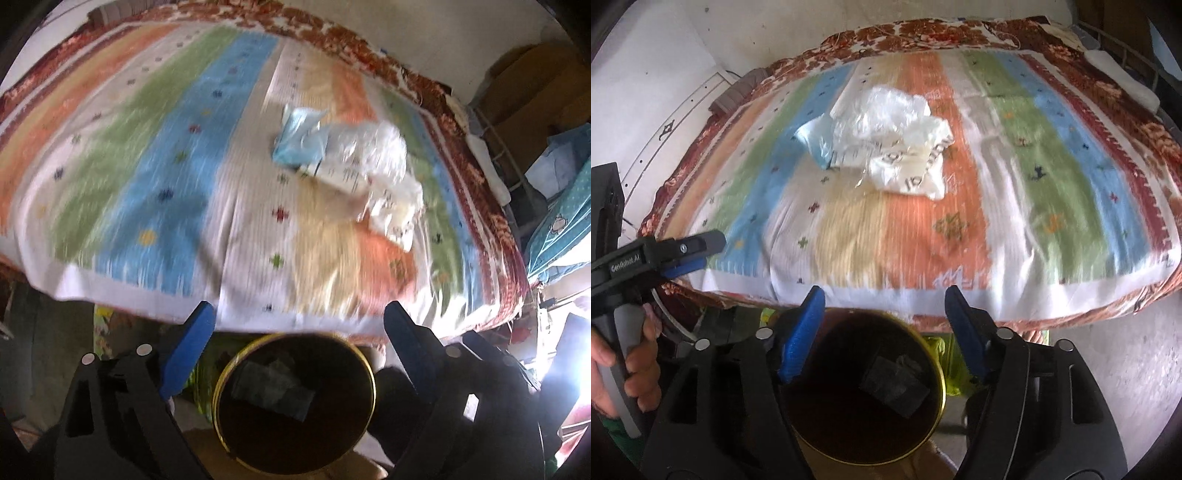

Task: Collect trash
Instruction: 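Move both open tools back toward the remaining trash on the bed, then grasp the blue face mask with left tool while right tool grasps clear plastic bag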

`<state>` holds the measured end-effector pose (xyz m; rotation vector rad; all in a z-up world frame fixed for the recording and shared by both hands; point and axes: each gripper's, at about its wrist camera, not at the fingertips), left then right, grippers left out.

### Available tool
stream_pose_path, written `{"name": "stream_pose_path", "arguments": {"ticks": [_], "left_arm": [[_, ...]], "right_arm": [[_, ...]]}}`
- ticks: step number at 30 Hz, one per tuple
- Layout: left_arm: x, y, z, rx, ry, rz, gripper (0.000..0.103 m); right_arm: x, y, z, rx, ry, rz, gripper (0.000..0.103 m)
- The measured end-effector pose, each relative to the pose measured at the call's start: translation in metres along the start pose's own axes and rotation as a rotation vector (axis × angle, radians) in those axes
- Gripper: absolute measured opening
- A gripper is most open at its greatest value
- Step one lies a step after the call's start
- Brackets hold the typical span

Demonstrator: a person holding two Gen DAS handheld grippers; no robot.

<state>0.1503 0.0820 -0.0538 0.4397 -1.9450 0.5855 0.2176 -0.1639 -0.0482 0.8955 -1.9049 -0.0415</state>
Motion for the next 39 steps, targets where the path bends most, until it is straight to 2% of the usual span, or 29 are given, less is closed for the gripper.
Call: {"name": "stream_pose_path", "arguments": {"ticks": [3, 6, 8, 13, 18, 29, 36, 39], "left_arm": [[0.0, -0.003, -0.01, 0.001, -0.02, 0.006, 0.097], [-0.002, -0.005, -0.021, -0.006, -0.036, 0.004, 0.097], [-0.004, -0.006, -0.03, -0.013, -0.044, -0.008, 0.097], [-0.012, -0.002, -0.046, -0.01, -0.053, -0.02, 0.097], [-0.015, -0.002, -0.064, -0.016, -0.112, -0.037, 0.097], [-0.033, -0.003, -0.095, -0.052, -0.156, -0.045, 0.097], [-0.043, 0.001, -0.111, -0.057, -0.178, -0.026, 0.097], [-0.051, 0.001, -0.117, -0.074, -0.154, -0.015, 0.096]], "right_arm": [[0.005, -0.004, -0.006, -0.011, -0.011, -0.008, 0.067], [0.009, -0.004, -0.012, 0.002, -0.037, -0.013, 0.075], [0.012, -0.003, -0.016, 0.017, -0.059, -0.013, 0.085], [0.011, -0.004, -0.031, 0.019, -0.095, -0.042, 0.094], [0.01, -0.001, -0.049, 0.06, -0.136, -0.022, 0.094], [-0.008, 0.002, -0.084, 0.124, -0.188, -0.015, 0.094], [-0.028, 0.002, -0.102, 0.133, -0.198, -0.033, 0.093], [-0.036, 0.0, -0.109, 0.139, -0.198, -0.031, 0.093]]}}
Point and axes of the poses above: each gripper's, at about its wrist camera, not at the fingertips, and x roughly against the way its jaws point, y to its left, z to its underside, and after that the axes turned 11 degrees about -z, right-handed
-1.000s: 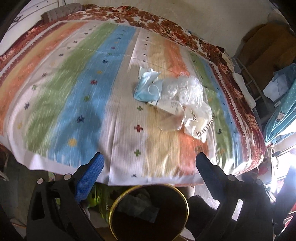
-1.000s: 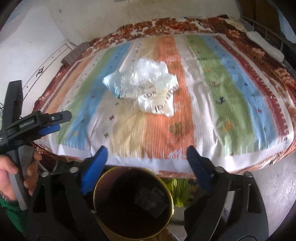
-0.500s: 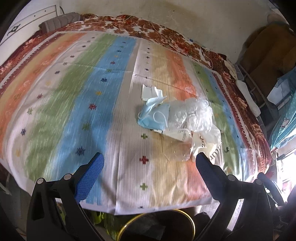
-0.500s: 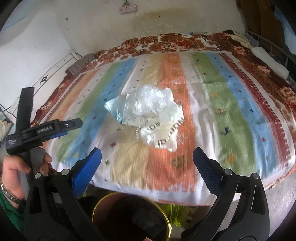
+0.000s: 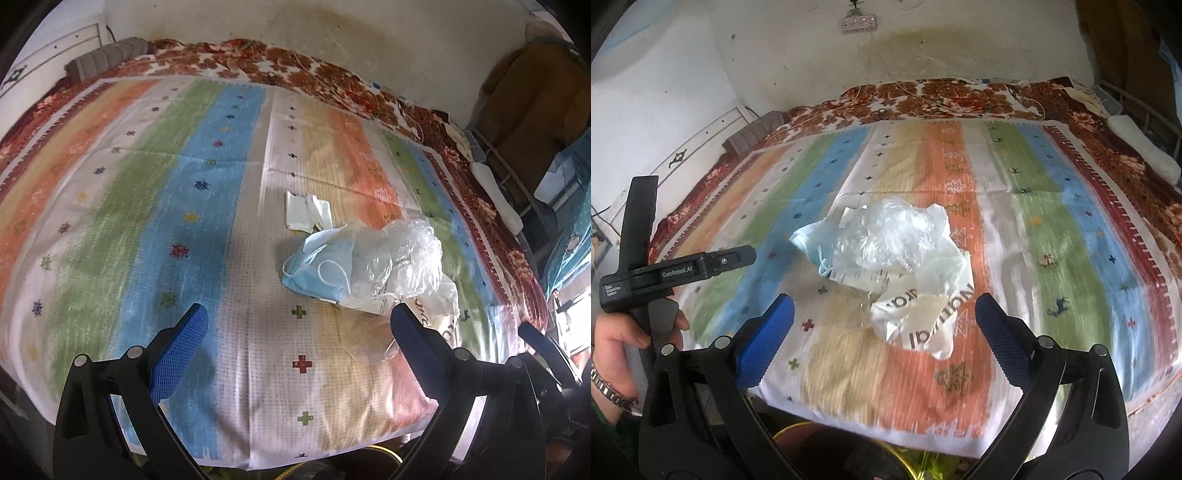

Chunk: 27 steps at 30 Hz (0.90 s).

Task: Collect trash
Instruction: 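Grasp the blue face mask with left tool while right tool grasps clear plastic bag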

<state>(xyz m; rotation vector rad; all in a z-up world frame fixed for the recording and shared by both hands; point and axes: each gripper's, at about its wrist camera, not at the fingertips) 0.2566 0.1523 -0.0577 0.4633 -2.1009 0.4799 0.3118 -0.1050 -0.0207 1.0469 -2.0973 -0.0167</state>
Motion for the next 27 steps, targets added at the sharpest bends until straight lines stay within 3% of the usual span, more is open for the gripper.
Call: {"name": "stream_pose_path", "arguments": {"ticks": [11, 16, 27], "left_arm": [[-0.018, -0.007, -0.012, -0.053, -0.019, 0.012, 0.094], [-0.029, -0.004, -0.017, -0.049, -0.017, 0.01, 0.087], [-0.048, 0.0, -0.029, -0.013, -0.007, 0.037, 0.073]], "right_arm": [[-0.03, -0.006, -0.015, 0.074, 0.0, -0.006, 0.089], [-0.051, -0.01, -0.019, 0.081, 0.026, 0.0, 0.087], [-0.082, -0.028, -0.03, 0.034, 0.045, -0.012, 0.073]]}}
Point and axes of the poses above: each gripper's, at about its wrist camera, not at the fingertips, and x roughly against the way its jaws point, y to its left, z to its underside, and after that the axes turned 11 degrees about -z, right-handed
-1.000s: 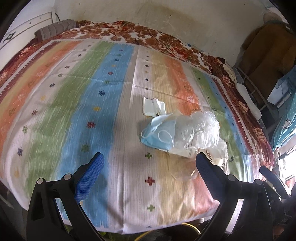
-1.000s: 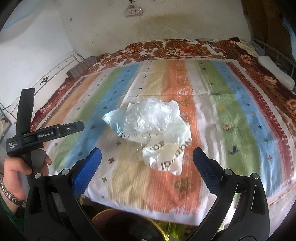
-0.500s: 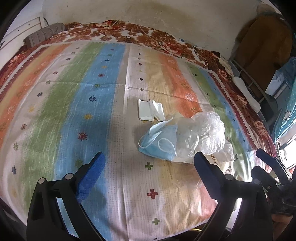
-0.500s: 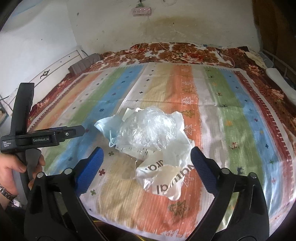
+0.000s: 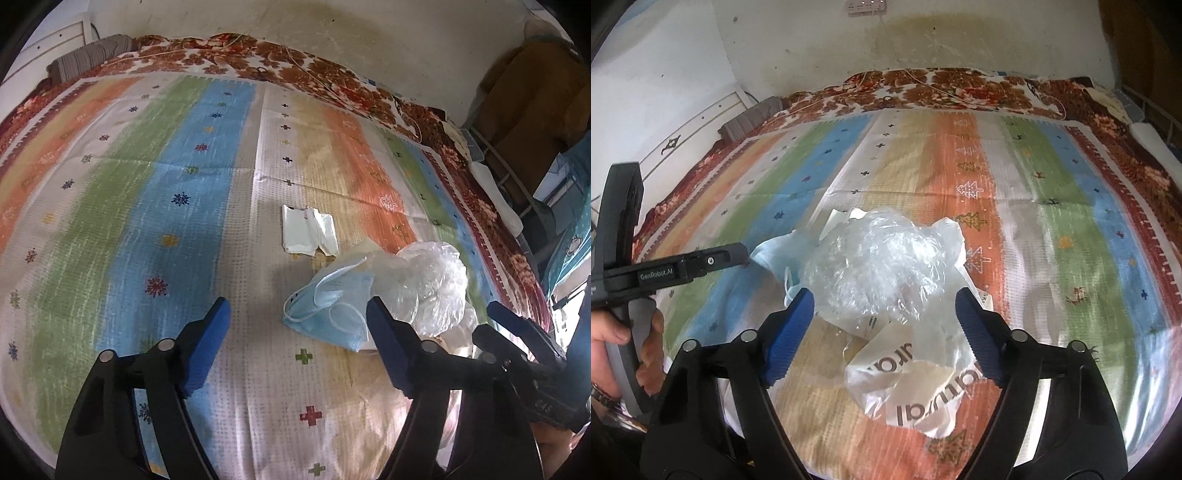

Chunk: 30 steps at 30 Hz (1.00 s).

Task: Collect trash
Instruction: 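Grasp the blue face mask with left tool while right tool grasps clear plastic bag, then lift the blue mask with left tool while right tool lifts the plastic bag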

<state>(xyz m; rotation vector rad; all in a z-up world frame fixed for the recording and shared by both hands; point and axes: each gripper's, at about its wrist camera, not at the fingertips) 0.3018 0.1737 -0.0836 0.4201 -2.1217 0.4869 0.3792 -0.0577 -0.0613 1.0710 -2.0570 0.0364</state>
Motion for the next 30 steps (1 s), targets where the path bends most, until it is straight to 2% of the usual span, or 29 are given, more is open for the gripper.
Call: {"name": "stream_pose_path", "arguments": {"ticks": [4, 9, 11, 15, 17, 21, 22, 26, 30], "left_arm": [[-0.004, -0.005, -0.002, -0.011, -0.001, 0.018, 0.069], [-0.011, -0.01, -0.003, -0.023, 0.008, 0.015, 0.068], [-0.014, -0.012, -0.003, -0.031, 0.006, 0.009, 0.067], [-0.019, -0.018, -0.003, -0.056, 0.011, -0.009, 0.054], [-0.022, -0.019, -0.001, -0.067, 0.011, -0.024, 0.046], [-0.028, -0.018, -0.002, -0.045, 0.029, -0.038, 0.007], [-0.028, -0.019, -0.002, -0.045, 0.03, -0.044, 0.004], [-0.022, -0.022, -0.006, -0.053, 0.016, -0.074, 0.003], [-0.012, -0.016, -0.011, -0.013, -0.001, -0.087, 0.003]], "right_arm": [[-0.01, -0.006, -0.003, -0.02, 0.011, -0.004, 0.063], [-0.02, -0.015, -0.004, -0.051, 0.005, -0.012, 0.058], [-0.024, -0.016, -0.004, -0.054, 0.011, -0.013, 0.051], [-0.029, -0.018, -0.005, -0.058, 0.017, -0.021, 0.04], [-0.031, -0.018, -0.004, -0.059, 0.025, -0.026, 0.03], [-0.038, -0.016, -0.003, -0.051, 0.039, -0.031, 0.01], [-0.039, -0.015, -0.003, -0.043, 0.042, -0.031, 0.005], [-0.037, -0.01, -0.007, -0.028, 0.027, -0.039, 0.002], [-0.031, -0.003, -0.012, -0.017, 0.009, -0.045, 0.002]]}}
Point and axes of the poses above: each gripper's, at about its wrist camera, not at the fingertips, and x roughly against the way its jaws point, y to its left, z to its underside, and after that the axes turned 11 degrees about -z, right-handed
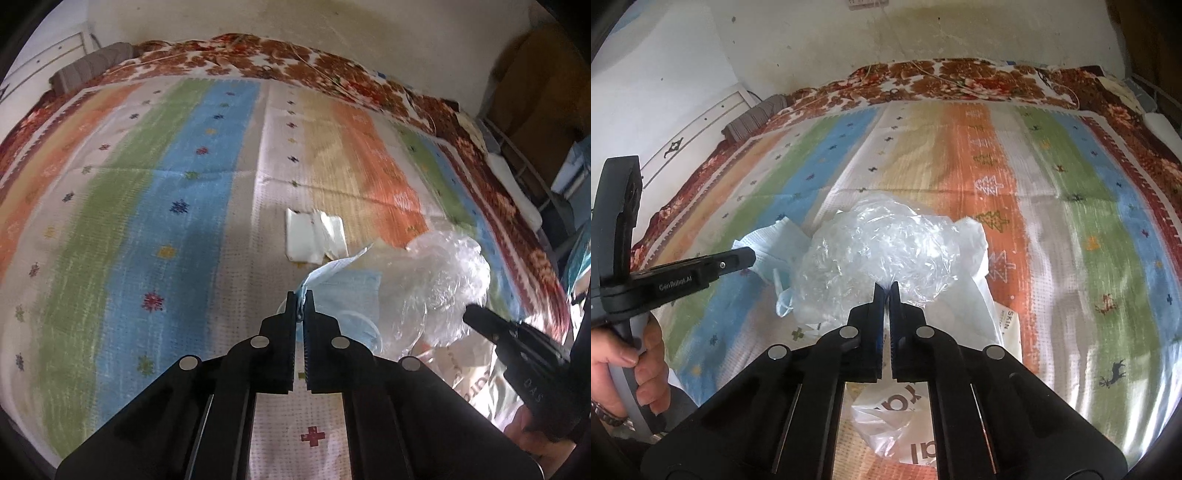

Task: Collect trash
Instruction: 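Lift the blue mask with left tool while right tool lifts the plastic bag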

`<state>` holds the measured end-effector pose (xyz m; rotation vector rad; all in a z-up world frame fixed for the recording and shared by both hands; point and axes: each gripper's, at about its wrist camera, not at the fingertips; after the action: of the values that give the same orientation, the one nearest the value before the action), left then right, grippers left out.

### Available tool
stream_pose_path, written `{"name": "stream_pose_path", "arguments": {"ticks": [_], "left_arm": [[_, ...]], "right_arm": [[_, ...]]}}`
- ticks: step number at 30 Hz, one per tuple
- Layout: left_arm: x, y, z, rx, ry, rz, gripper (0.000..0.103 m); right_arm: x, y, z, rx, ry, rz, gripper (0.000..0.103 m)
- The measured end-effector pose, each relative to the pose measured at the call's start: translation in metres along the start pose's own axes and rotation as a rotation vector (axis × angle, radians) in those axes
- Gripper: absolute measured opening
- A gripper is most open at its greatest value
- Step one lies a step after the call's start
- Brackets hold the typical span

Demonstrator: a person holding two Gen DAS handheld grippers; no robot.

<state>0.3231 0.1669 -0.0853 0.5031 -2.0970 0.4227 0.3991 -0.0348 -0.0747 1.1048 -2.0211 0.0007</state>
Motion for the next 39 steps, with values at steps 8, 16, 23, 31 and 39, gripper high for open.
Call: {"name": "stream_pose_path", "arguments": {"ticks": [8, 16, 23, 31, 39], "left_arm": [[0.014, 0.006, -0.002, 0.02, -0.01, -0.003, 0.002], [0.032, 0.013, -0.005, 0.055, -0.016, 0.017, 0.002], [0.052, 0.015, -0.002, 0.037, -0.031, 0.046, 0.002], [0.075, 0.016, 0.004, 0.051, -0.034, 0.086, 0.002], [0.108, 0.011, 0.01, 0.061, -0.073, 0.143, 0.002]], "right_arm": [[0.016, 0.015, -0.009, 0.026, -0.041, -0.003, 0.001], [0.035, 0.025, -0.014, 0.039, -0.059, 0.023, 0.001], [0.055, 0.033, -0.004, 0.06, -0.053, 0.053, 0.001], [0.081, 0.039, 0.003, 0.054, -0.079, 0.05, 0.001], [0.107, 0.07, 0.01, 0.124, -0.107, 0.056, 0.001]]}}
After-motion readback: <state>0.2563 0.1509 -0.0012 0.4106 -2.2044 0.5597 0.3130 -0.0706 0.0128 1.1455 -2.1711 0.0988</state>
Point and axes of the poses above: each gripper's, at about its wrist camera, not at the fingertips, and x roughly against the way its jaws point, y to its left, z to its underside, and after that the axes turned 11 degrees about -z, right-handed
